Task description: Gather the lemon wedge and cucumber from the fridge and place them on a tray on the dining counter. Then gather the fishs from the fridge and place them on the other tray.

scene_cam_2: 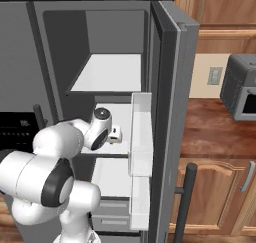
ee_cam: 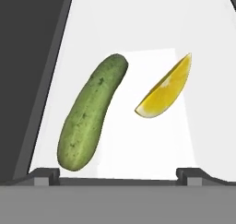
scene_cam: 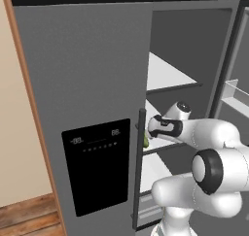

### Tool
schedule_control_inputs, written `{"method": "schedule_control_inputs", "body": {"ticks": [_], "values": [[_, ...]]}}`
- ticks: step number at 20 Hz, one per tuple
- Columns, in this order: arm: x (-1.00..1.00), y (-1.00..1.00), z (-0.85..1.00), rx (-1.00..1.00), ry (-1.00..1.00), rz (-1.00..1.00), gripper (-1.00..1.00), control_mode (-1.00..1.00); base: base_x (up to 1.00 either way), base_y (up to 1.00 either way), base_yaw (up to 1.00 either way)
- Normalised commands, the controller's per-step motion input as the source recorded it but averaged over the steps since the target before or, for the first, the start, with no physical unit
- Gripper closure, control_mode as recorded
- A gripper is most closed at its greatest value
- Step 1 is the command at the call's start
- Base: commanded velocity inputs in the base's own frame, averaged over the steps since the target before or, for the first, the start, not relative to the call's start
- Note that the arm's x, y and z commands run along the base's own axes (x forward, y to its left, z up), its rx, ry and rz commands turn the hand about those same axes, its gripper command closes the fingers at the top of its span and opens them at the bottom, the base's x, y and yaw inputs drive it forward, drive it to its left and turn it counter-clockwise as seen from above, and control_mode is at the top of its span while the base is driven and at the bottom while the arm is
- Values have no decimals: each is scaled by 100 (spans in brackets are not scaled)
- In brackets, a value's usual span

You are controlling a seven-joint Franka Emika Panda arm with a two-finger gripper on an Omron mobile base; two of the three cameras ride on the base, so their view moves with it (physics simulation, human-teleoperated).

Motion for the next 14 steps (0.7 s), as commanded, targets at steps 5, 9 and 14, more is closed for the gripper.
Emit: {"method": "schedule_control_inputs", "body": {"ticks": [5, 9, 14], "values": [[7, 0, -5, 4, 3, 0, -100, -100, 0, 0, 0], [5, 0, -7, 4, 2, 0, -100, -100, 0, 0, 0], [0, 0, -6, 2, 1, 0, -100, -100, 0, 0, 0]]}}
